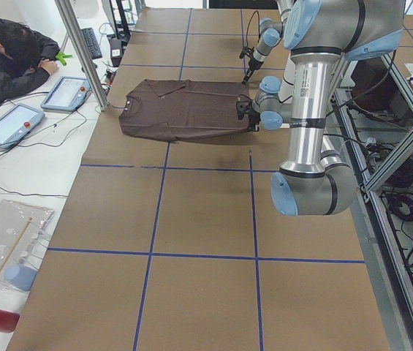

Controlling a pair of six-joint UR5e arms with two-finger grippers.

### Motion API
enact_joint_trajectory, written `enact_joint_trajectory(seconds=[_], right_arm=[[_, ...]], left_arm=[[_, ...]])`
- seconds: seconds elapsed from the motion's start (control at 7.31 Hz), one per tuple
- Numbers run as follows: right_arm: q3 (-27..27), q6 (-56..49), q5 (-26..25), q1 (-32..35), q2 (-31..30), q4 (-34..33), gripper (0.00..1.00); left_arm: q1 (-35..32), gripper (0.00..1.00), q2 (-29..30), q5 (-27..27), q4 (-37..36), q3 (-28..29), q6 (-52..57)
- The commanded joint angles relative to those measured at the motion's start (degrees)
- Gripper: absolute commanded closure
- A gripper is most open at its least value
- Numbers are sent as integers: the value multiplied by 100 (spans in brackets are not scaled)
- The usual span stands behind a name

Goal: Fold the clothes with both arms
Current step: 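Grasp the hem corners with both grippers, then lift the hem with both grippers and fold it toward the collar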

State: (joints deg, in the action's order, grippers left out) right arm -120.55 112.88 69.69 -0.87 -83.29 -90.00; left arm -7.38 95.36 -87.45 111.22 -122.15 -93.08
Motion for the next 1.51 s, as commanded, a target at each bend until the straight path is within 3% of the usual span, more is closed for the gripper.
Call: enact_joint_trajectory(seconds=[0.0,0.41,0.55,0.68,1.09,1.37], right_arm=[[5,84,-34,17,128,-8,100],[-55,85,-34,61,129,-8,100],[-387,59,9,105,86,-69,100],[-1095,32,53,192,-185,-157,100],[-3599,67,1008,114,-205,-2514,100],[-3598,32,1082,367,23,-2601,100]], left_arm=[[0,100,0,9,-4,-45,0],[0,100,0,26,-4,-46,-9],[0,100,0,9,-21,-124,-9],[-9,100,-9,-9,-317,-499,-9],[-9,100,53,-771,-2844,-3008,-9],[-96,100,227,-904,-3053,-3105,104]])
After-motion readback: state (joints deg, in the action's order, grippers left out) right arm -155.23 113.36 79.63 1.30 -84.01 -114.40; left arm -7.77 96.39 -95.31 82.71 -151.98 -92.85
